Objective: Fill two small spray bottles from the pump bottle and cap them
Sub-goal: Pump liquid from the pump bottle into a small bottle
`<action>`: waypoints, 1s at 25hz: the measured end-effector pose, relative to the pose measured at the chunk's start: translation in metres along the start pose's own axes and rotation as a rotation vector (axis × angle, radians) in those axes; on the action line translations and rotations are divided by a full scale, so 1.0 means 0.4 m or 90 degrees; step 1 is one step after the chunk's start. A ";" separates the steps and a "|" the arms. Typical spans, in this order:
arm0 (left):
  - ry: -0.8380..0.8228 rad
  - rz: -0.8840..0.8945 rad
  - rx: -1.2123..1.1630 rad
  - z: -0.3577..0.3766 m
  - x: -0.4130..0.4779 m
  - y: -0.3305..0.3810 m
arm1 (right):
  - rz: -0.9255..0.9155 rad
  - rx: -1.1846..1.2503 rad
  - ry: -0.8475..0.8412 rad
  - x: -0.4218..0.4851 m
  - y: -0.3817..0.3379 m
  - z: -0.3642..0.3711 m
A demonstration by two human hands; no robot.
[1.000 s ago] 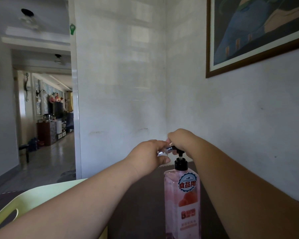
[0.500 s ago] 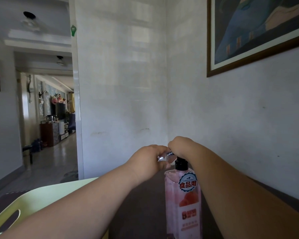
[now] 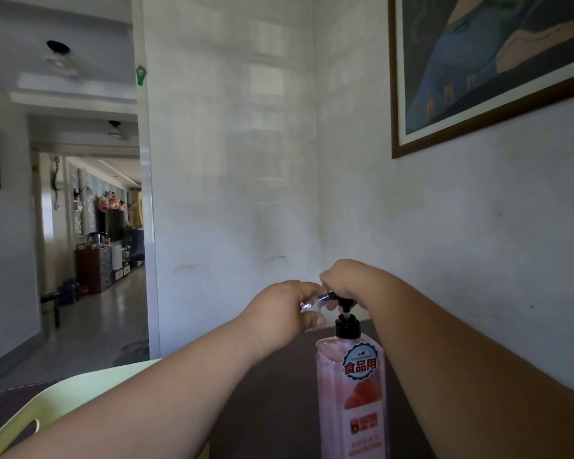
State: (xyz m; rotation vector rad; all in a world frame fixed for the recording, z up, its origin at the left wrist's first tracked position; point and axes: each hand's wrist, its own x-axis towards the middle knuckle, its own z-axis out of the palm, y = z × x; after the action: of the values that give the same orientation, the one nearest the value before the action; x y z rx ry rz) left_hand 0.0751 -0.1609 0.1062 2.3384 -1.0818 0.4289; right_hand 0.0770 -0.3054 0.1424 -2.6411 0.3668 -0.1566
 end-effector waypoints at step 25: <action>0.004 -0.002 -0.006 0.013 0.006 -0.005 | -0.053 0.020 0.053 -0.016 0.007 0.014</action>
State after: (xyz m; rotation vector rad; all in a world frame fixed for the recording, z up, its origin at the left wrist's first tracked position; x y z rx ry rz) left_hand 0.0784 -0.1643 0.1025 2.3298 -1.0740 0.4286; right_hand 0.0712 -0.3035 0.1360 -2.6252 0.2800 -0.2976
